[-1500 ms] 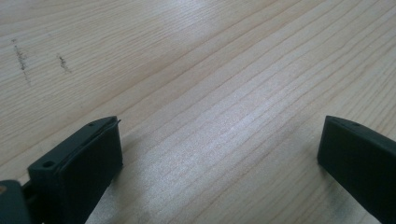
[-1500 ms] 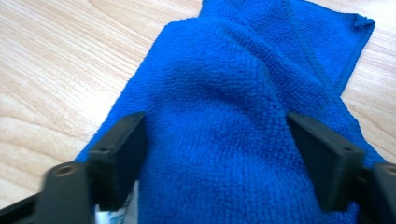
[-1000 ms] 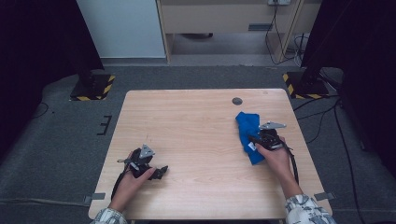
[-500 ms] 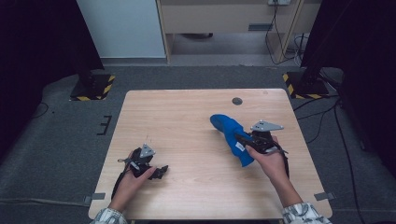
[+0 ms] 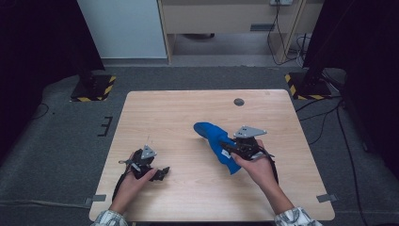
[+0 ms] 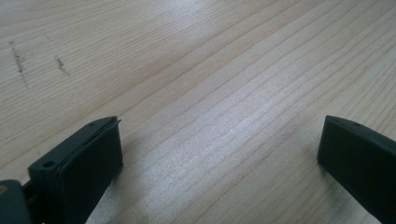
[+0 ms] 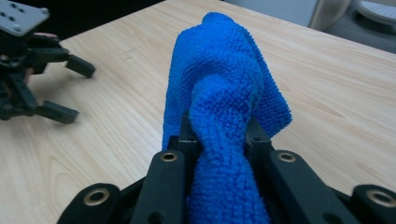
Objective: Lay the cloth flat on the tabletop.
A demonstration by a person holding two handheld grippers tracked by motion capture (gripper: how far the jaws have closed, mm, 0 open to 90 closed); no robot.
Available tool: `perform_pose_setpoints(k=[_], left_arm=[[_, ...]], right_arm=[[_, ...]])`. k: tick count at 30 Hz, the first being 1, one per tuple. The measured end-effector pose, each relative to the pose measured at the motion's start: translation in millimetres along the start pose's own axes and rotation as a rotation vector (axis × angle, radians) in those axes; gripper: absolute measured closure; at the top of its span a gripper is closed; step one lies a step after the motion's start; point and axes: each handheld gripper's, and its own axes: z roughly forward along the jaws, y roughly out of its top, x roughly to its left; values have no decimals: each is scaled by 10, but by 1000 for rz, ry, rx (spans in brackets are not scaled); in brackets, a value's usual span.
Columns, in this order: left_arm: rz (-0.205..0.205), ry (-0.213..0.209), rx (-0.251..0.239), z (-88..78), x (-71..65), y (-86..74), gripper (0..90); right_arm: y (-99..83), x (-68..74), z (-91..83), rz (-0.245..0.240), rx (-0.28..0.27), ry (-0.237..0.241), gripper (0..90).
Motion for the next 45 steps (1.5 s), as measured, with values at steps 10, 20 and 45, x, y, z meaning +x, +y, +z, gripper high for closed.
perform_pose_setpoints(k=[10,20,45], left_arm=[[0,0,0,0,0,0,0],[1,0,0,0,0,0,0],[0,0,0,0,0,0,0]], right_arm=[[74,215,1,-16,-17,50,749],[87,247,178,3,-13,93,738],[-218,-227,243,5,45,-121,229]])
